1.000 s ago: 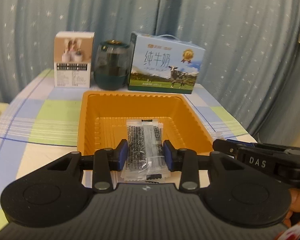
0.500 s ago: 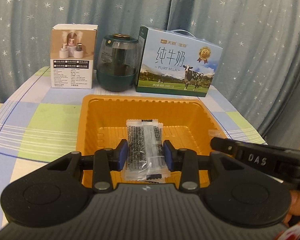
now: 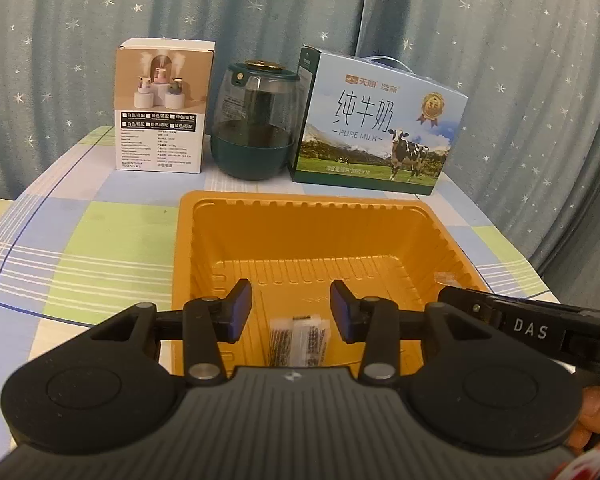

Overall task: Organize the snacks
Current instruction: 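Carry both packets over the orange tray and open both tools to drop them, then move both tools back to the snack pile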

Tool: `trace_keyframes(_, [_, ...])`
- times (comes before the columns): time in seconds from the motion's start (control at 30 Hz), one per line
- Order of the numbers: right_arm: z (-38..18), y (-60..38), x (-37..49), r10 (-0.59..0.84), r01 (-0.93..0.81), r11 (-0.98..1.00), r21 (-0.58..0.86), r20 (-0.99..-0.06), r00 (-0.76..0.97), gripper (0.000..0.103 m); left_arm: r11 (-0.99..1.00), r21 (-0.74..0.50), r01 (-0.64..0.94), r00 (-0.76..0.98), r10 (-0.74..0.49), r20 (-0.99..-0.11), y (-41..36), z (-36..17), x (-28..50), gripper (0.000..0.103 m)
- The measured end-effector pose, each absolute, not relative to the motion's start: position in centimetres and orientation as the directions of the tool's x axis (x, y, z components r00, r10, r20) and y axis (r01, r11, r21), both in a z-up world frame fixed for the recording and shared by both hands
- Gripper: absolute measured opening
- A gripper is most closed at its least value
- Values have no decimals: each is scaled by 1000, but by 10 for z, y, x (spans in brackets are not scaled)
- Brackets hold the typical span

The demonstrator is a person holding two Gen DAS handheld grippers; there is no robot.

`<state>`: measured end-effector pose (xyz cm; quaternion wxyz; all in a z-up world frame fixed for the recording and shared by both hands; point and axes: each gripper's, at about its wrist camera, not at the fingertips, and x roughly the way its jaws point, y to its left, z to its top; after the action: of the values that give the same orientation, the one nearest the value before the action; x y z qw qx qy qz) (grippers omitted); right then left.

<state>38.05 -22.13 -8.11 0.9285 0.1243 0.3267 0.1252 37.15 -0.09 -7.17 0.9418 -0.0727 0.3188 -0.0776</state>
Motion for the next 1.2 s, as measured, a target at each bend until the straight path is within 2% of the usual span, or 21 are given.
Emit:
trace_keyframes(0.2, [-78, -221, 380, 375, -191, 910, 367, -536, 757, 22, 978, -187, 87, 785, -183, -591, 1, -73, 371, 48])
trace_keyframes(0.27, [-77, -223, 380, 391, -191, 899, 394, -524, 757, 25, 979, -186, 84, 784, -180, -594, 2, -73, 370, 49])
trace_keyframes(0.3, [-77, -225, 380, 380, -179, 901, 396, -521, 764, 39, 979, -186, 83, 784, -180, -594, 3, -74, 370, 50])
trace_keyframes(0.33, [-76, -228, 379, 369, -166, 902, 399, -514, 774, 58, 979, -186, 82, 783, -179, -596, 3, -74, 370, 52])
trace_keyframes(0.37, [-75, -231, 378, 361, -153, 901, 406, -505, 784, 63, 979, -189, 81, 783, -180, -596, 4, -75, 370, 53])
trace_keyframes(0.8, [-62, -255, 366, 281, -81, 915, 395, -481, 831, 65, 980, -163, 115, 786, -191, -589, -6, -74, 357, 57])
trace_keyframes(1.2, [-58, -284, 318, 197, 2, 929, 369, -502, 842, 65, 983, -102, 155, 822, -185, -539, -17, -57, 313, 66])
